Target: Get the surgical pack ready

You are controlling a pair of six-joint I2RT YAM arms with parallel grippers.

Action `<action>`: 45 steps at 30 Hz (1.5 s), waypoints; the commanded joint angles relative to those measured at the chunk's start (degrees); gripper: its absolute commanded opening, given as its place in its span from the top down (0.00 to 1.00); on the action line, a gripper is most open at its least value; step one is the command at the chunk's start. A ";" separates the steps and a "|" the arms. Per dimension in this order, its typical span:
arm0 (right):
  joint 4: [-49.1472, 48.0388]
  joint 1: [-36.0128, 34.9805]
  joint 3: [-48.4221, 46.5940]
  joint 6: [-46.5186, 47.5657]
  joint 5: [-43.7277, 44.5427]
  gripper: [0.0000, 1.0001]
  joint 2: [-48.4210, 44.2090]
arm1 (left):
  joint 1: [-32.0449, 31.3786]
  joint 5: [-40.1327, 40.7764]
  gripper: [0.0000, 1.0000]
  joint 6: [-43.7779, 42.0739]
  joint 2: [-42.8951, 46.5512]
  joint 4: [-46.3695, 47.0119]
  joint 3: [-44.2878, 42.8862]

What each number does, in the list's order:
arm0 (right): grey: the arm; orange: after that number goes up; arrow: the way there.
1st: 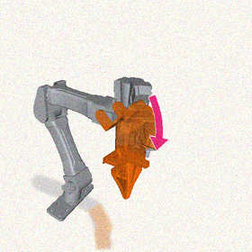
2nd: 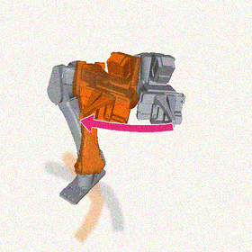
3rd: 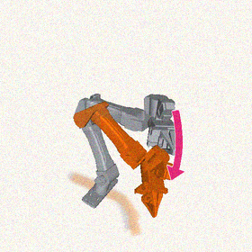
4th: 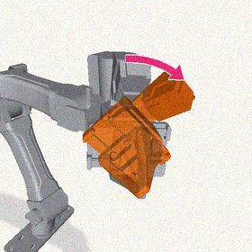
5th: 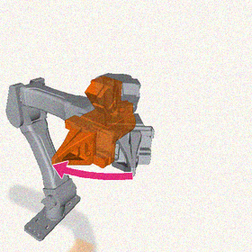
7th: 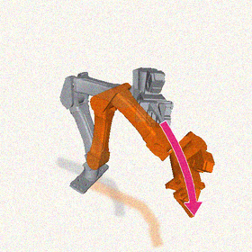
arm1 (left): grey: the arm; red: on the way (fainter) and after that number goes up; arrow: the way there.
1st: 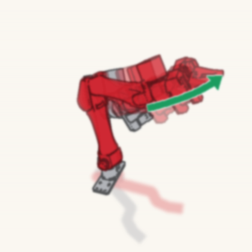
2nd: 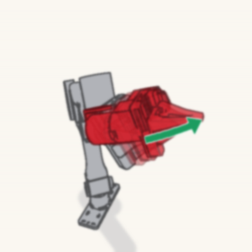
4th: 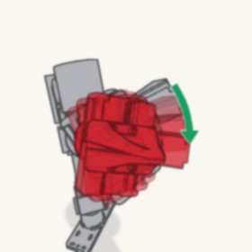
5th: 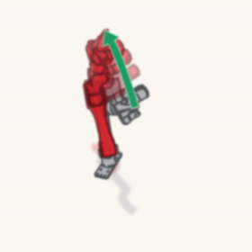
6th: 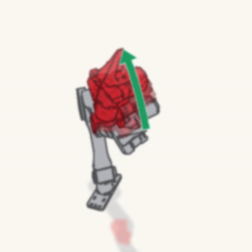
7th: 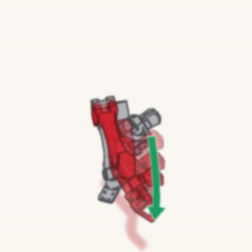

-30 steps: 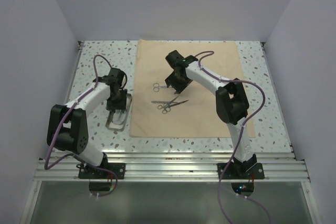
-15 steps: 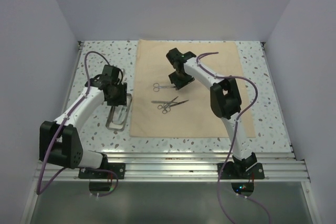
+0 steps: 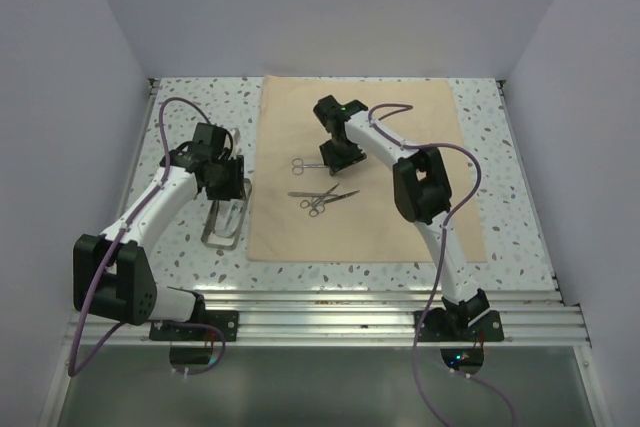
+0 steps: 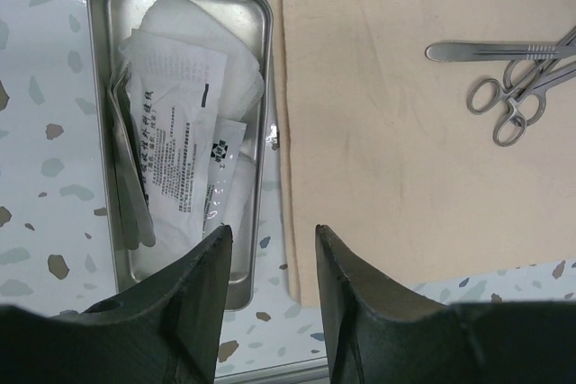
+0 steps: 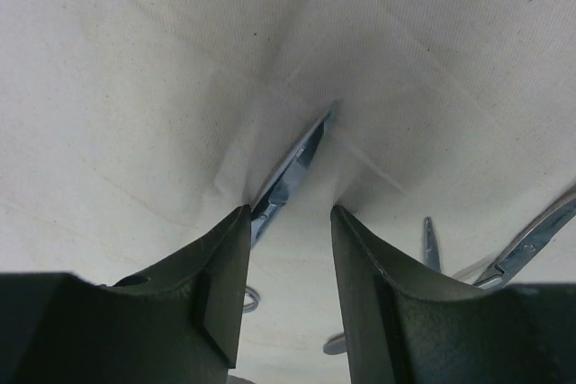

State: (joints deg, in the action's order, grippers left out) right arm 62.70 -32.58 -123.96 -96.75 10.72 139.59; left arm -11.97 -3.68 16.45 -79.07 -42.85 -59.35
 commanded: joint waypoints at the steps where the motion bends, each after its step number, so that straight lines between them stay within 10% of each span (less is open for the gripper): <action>1: 3.13 -0.03 -2.51 -3.01 0.44 0.56 1.30 | 0.45 -1.68 0.54 1.48 -0.21 2.07 -1.73; 29: 11.48 1.73 -6.90 0.16 -8.44 0.53 12.19 | 0.45 -2.29 0.54 1.31 -1.26 2.95 -2.79; 45: 8.94 1.55 -6.91 -0.63 -10.55 0.87 11.15 | 0.45 -3.79 0.54 1.31 -1.88 2.77 -2.96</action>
State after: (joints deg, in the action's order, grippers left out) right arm 72.75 -29.58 -134.50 -95.59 -0.36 146.85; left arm -11.94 -6.07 17.39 -80.71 -41.43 -60.34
